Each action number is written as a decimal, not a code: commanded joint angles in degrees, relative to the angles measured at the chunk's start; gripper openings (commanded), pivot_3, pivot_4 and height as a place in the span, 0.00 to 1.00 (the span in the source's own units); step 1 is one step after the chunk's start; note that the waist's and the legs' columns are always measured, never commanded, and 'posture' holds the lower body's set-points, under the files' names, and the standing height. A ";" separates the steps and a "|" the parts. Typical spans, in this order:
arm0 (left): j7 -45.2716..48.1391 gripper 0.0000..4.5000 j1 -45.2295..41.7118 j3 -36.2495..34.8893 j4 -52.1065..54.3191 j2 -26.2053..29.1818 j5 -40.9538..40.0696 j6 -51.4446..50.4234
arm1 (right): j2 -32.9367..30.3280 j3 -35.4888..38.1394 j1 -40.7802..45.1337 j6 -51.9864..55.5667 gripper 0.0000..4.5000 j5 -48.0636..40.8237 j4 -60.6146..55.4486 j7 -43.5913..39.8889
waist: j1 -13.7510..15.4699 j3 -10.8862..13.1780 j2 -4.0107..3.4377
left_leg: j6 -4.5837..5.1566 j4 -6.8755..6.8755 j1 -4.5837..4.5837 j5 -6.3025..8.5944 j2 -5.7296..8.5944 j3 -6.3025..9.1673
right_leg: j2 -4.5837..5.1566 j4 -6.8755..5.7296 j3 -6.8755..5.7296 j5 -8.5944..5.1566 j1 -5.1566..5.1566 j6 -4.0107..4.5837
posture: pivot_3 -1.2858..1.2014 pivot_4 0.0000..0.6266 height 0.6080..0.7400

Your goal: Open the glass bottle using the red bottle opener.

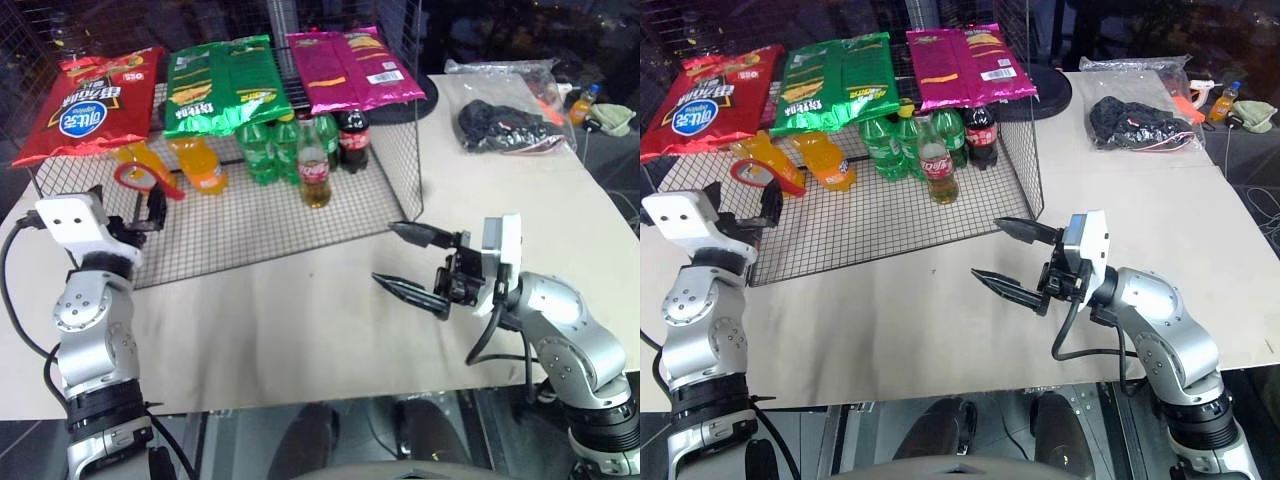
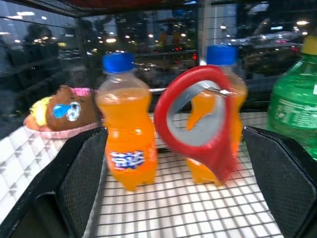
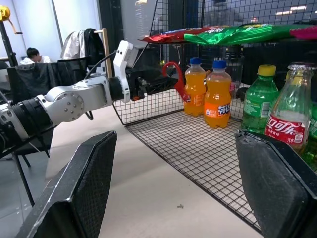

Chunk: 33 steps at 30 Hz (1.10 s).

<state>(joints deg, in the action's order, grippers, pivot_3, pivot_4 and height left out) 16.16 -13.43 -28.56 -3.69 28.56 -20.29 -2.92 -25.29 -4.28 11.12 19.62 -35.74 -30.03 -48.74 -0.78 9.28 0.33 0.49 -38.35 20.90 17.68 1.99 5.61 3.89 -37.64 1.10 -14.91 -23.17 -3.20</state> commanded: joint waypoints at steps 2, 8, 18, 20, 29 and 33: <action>0.59 1.00 -0.94 -0.33 -0.47 0.69 0.08 1.75 | 0.32 0.06 0.72 -0.98 0.85 0.20 -1.18 0.62 | 0.03 0.00 0.00 | -0.01 -0.01 0.00 -0.01 0.00 -0.01 | 0.00 -0.04 0.01 0.00 -0.01 0.00 | 0.52 0.24 1.00; 0.71 1.00 -2.15 0.12 -1.82 0.65 0.37 2.83 | 0.48 0.04 1.87 -0.09 0.85 0.27 -1.53 1.51 | 0.05 -0.01 0.02 | -0.01 -0.06 0.00 -0.01 0.00 -0.02 | 0.00 -0.09 0.01 0.00 -0.01 0.00 | 0.52 0.24 1.00; 0.83 1.00 -8.19 2.27 -8.51 0.25 1.45 5.70 | 1.15 -0.03 2.91 -0.40 0.85 1.07 -0.87 2.71 | -0.03 -0.06 0.10 | -0.02 -0.11 0.08 -0.02 0.04 -0.05 | 0.00 -0.15 0.04 0.00 -0.12 0.00 | 0.52 0.24 1.00; 1.01 1.00 -8.79 2.48 -9.67 0.24 1.55 6.27 | 1.17 -0.02 2.73 -0.55 0.85 1.30 -0.90 2.90 | -0.04 -0.06 0.11 | -0.02 -0.11 0.14 -0.02 0.04 -0.09 | -0.01 -0.21 0.10 0.00 -0.22 0.00 | 0.52 0.24 1.00; 0.89 0.60 -10.27 2.85 -12.92 -0.07 1.25 8.28 | 1.25 0.01 1.83 -1.70 0.86 2.37 -0.27 2.69 | -0.01 -0.06 0.12 | -0.04 -0.14 0.22 -0.03 0.03 -0.12 | -0.04 -0.25 0.13 0.00 -0.30 0.00 | 0.52 0.24 1.00; 1.15 0.16 -10.73 3.08 -13.77 -0.30 1.18 8.93 | 1.28 -0.05 1.70 -2.29 0.86 2.83 0.31 2.35 | -0.01 -0.07 0.12 | -0.04 -0.15 0.22 -0.03 0.03 -0.12 | -0.04 -0.26 0.13 0.00 -0.30 0.00 | 0.52 0.24 1.00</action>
<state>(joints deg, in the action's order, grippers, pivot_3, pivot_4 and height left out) 17.22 -23.01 -25.11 -17.63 27.83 -19.22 4.41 -24.20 -4.57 12.78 18.74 -32.73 -28.70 -46.06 -0.79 9.22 0.45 0.46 -38.51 21.13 17.65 2.02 5.49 3.85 -37.91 1.23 -14.91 -23.47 -3.20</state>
